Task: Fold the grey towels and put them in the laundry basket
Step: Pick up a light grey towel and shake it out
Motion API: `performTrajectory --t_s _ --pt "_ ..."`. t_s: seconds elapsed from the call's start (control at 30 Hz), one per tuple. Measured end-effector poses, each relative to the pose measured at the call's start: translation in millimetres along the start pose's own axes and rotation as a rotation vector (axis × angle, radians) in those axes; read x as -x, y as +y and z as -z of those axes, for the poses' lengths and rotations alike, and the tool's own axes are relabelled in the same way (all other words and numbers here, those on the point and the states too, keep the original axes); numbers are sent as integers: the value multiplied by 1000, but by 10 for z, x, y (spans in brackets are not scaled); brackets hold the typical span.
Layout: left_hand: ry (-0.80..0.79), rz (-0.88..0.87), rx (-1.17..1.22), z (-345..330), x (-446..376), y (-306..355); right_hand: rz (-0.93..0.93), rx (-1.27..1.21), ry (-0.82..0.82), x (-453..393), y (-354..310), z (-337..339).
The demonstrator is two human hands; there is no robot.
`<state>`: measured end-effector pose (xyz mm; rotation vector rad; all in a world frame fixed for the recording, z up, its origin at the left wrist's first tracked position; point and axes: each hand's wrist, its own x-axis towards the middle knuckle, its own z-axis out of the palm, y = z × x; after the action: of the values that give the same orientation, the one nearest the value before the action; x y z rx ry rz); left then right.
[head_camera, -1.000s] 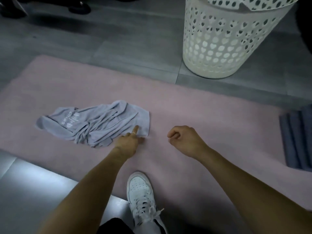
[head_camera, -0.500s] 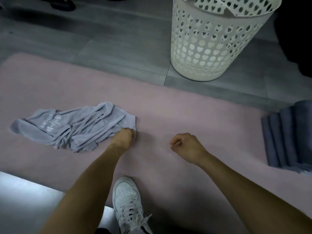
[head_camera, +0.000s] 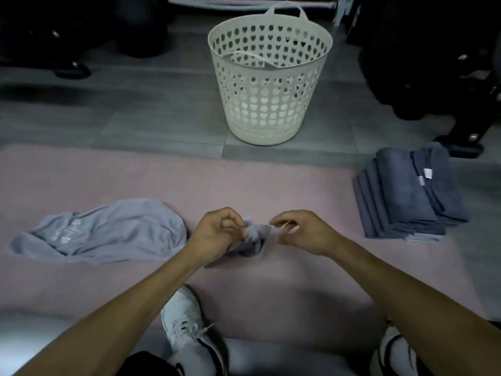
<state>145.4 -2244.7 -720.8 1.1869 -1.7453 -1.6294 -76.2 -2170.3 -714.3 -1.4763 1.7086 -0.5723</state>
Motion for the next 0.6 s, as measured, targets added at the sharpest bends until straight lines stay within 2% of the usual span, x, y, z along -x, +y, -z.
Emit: performTrajectory --t_s 0.13,0.23,0.33,0.47,0.6 --pt "-145 -58 40 -196 180 598 157 64 38 331 -61 201" --pt "-182 -71 20 -324 289 927 149 -5 68 522 -121 317" --pt "-150 -104 -62 -481 374 1256 110 -107 127 704 -119 481" --pt "-132 -175 -314 -632 309 1508 134 -176 201 905 -178 851" --pt "-233 -289 -781 -809 264 1695 137 -133 292 1093 -312 1370"
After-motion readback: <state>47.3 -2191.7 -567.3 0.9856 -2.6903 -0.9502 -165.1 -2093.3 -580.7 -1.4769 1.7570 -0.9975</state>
